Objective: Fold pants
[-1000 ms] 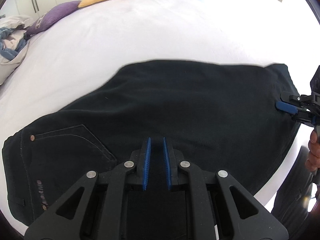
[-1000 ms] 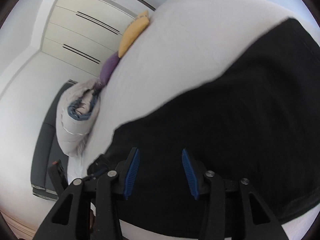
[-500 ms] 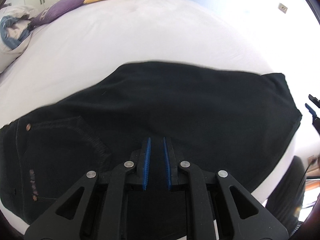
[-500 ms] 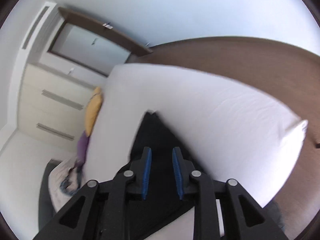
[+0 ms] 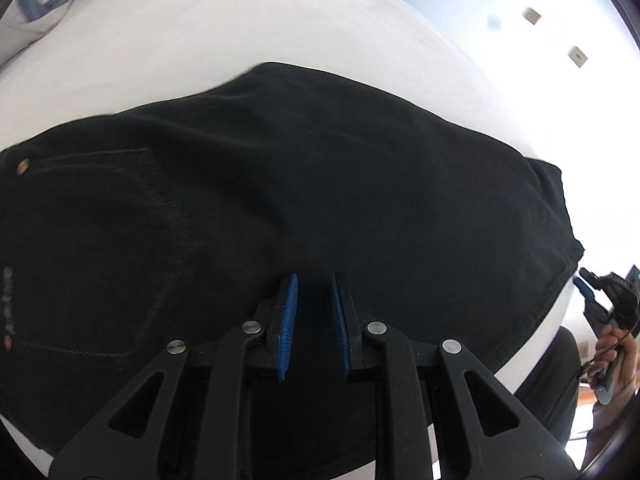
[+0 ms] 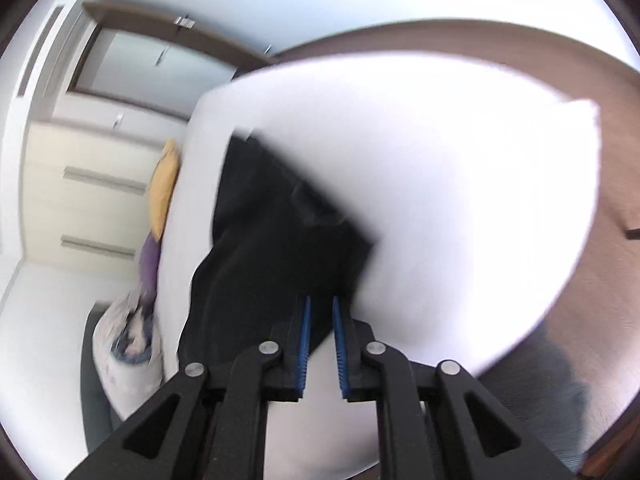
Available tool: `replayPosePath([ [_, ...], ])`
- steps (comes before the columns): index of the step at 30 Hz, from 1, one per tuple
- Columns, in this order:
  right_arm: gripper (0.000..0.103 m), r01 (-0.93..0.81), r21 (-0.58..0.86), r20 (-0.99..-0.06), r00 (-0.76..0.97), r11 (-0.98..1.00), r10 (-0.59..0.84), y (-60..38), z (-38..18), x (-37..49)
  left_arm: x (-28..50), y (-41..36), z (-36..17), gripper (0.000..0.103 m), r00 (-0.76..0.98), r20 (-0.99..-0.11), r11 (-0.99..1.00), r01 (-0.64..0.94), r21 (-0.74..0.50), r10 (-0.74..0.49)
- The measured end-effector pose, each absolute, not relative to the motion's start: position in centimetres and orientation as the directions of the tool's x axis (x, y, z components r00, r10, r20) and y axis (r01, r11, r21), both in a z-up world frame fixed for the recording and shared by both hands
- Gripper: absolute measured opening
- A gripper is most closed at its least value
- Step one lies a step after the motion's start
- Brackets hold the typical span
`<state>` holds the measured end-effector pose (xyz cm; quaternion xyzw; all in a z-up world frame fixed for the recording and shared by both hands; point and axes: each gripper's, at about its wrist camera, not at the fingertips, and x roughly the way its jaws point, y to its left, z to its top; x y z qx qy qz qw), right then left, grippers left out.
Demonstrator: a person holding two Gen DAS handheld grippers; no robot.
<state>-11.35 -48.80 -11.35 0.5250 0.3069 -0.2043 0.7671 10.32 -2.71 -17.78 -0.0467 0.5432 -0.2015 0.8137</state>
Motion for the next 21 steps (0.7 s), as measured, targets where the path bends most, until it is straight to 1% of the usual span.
replayPosePath([
  [1, 0.031, 0.620, 0.714, -0.649, 0.761, 0.326, -0.025, -49.8, -10.8, -13.0, 10.3, -0.8, -17.6, 0.017, 0.354, -0.868, 0.932, 0.230, -0.279, -0.348],
  [3, 0.041, 0.546, 0.785, -0.567, 0.824, 0.294, -0.017, -50.3, -10.1, -14.3, 10.4, 1.1, -16.9, 0.017, 0.398, -0.868, 0.952, 0.186, -0.241, -0.298],
  [5, 0.044, 0.496, 0.815, -0.530, 0.847, 0.299, 0.040, -49.6, -10.1, -13.6, 10.4, 1.3, -15.8, 0.017, 0.431, -0.859, 0.959, 0.184, -0.218, -0.278],
  [7, 0.044, 0.472, 0.828, -0.524, 0.844, 0.303, 0.117, -47.9, -11.1, -11.5, 11.0, 0.6, -14.7, 0.017, 0.451, -0.841, 0.952, 0.204, -0.230, -0.300],
  [8, 0.044, 0.486, 0.821, -0.541, 0.829, 0.299, 0.138, -47.5, -11.7, -11.3, 11.1, 0.0, -14.3, 0.017, 0.451, -0.834, 0.945, 0.217, -0.245, -0.319],
  [10, 0.044, 0.490, 0.826, -0.542, 0.826, 0.277, 0.156, -46.6, -12.8, -9.8, 11.3, -1.4, -13.7, 0.017, 0.449, -0.830, 0.939, 0.247, -0.240, -0.330],
  [12, 0.043, 0.511, 0.821, -0.554, 0.820, 0.253, 0.143, -46.7, -13.9, -9.1, 11.3, -2.3, -13.6, 0.017, 0.449, -0.826, 0.932, 0.275, -0.236, -0.342],
  [14, 0.042, 0.507, 0.837, -0.537, 0.834, 0.208, 0.126, -47.0, -14.6, -9.1, 11.5, -3.2, -13.8, 0.017, 0.434, -0.832, 0.927, 0.294, -0.232, -0.346],
  [15, 0.042, 0.504, 0.840, -0.532, 0.838, 0.200, 0.119, -47.2, -14.7, -9.0, 11.2, -2.5, -13.9, 0.017, 0.427, -0.833, 0.925, 0.296, -0.239, -0.352],
  [17, 0.042, 0.501, 0.843, -0.527, 0.842, 0.198, 0.114, -47.7, -14.8, -9.4, 11.5, -3.6, -14.6, 0.017, 0.391, -0.845, 0.918, 0.302, -0.257, -0.366],
  [20, 0.042, 0.478, 0.863, -0.497, 0.861, 0.164, 0.107, -47.6, -15.2, -9.5, 12.5, -4.3, -15.4, 0.017, 0.358, -0.856, 0.915, 0.296, -0.275, -0.373],
  [21, 0.042, 0.464, 0.873, -0.481, 0.871, 0.148, 0.106, -47.6, -15.3, -9.4, 12.7, -5.7, -16.1, 0.017, 0.347, -0.861, 0.915, 0.292, -0.279, -0.373],
])
